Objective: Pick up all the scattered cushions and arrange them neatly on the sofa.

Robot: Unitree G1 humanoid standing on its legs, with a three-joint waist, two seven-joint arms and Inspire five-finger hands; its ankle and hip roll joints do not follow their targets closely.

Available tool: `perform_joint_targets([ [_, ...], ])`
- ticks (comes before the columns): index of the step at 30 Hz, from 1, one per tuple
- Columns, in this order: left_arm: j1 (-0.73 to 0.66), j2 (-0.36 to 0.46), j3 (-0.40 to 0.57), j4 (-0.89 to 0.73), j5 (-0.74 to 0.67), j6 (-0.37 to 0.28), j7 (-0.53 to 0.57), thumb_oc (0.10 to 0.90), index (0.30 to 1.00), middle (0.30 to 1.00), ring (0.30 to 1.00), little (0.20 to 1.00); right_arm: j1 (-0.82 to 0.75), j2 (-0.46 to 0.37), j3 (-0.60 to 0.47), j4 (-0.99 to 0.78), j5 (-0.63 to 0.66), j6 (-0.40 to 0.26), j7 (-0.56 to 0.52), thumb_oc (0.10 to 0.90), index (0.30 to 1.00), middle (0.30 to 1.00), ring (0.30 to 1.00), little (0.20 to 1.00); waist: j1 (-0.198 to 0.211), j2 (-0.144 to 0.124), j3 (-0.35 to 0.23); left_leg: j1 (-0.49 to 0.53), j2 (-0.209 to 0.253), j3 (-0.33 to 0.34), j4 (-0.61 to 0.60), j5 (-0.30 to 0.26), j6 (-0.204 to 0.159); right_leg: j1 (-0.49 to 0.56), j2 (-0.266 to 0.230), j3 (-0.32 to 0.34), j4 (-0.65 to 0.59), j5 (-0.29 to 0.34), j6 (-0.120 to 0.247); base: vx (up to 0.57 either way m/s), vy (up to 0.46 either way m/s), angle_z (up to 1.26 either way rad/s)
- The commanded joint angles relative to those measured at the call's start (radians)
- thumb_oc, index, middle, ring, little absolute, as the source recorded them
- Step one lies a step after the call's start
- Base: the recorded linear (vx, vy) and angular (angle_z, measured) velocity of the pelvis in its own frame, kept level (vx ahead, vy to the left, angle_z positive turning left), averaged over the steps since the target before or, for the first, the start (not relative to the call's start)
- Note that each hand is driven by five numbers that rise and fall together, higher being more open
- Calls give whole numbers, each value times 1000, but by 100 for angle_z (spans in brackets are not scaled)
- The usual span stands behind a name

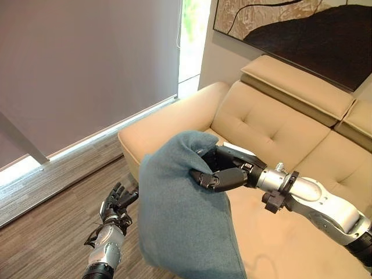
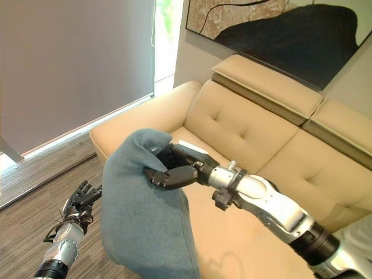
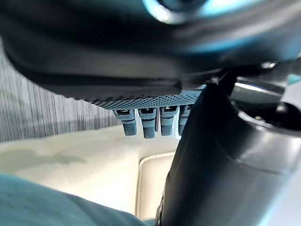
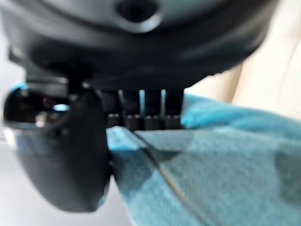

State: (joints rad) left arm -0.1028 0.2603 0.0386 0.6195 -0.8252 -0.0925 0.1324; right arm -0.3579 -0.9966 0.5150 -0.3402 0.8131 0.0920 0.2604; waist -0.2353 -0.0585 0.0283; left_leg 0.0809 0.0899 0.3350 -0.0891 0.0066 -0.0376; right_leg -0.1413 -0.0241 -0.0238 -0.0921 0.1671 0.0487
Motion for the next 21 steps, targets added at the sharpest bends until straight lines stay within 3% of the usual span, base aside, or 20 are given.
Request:
perform_joint_targets([
  [1, -100, 67, -69, -67, -68, -106, -123, 800, 900, 900, 900, 900, -185, 134, -59, -72, 136, -151, 36, 400, 300, 300, 300, 300, -3, -51, -100, -22, 15, -40, 2, -46, -41, 95, -31, -26, 44, -151, 78, -9, 17, -8],
  [11, -55, 31, -252, -60, -123, 18, -360, 800, 900, 900, 900, 900, -314, 134, 39, -56, 149, -100, 99, 400, 300, 300, 300, 300, -13, -32, -110, -23, 11, -48, 2, -48, -33, 95, -34, -24, 52, -154, 76, -1, 2, -1],
  [21, -20, -6, -279, 69, -82, 74, -449, 800, 900, 900, 900, 900, -320, 124, 39, -88, 159, -75, 130, 400, 300, 300, 300, 300, -28, -26, -118, -29, 8, -53, 2, -45, -30, 89, -35, -17, 55, -152, 73, 0, 0, 0],
])
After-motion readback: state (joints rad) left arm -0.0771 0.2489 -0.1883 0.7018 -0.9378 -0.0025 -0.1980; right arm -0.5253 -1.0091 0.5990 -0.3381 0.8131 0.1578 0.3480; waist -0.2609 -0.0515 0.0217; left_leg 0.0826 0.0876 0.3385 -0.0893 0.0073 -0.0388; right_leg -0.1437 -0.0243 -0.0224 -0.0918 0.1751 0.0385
